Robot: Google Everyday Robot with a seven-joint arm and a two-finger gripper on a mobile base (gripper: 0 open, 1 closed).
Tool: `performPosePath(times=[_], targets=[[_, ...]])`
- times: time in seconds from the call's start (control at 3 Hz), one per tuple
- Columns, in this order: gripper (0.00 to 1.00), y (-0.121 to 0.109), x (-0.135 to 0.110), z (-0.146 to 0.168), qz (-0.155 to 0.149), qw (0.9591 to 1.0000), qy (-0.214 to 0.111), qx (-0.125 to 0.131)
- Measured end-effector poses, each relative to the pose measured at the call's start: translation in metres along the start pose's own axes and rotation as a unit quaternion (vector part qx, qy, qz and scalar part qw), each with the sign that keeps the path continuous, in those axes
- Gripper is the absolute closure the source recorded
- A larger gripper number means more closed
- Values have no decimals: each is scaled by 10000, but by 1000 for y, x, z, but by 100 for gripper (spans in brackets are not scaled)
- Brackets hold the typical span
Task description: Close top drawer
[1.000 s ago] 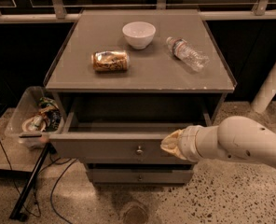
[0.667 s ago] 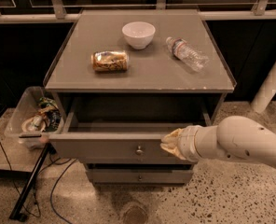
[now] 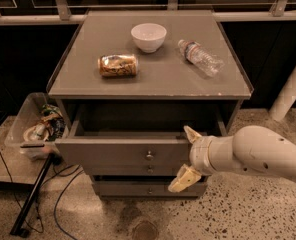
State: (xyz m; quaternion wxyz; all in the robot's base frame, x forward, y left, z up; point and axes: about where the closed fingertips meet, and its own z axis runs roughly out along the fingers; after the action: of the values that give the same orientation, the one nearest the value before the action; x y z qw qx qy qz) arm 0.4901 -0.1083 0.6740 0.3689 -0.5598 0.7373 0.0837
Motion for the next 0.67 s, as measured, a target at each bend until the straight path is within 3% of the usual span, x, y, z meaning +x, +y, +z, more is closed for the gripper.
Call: performPosePath(times=[0.33, 0.67], targets=[[0, 0, 0, 0, 1, 10000, 0, 0], [0, 5, 16, -12, 247, 9996, 81, 67]])
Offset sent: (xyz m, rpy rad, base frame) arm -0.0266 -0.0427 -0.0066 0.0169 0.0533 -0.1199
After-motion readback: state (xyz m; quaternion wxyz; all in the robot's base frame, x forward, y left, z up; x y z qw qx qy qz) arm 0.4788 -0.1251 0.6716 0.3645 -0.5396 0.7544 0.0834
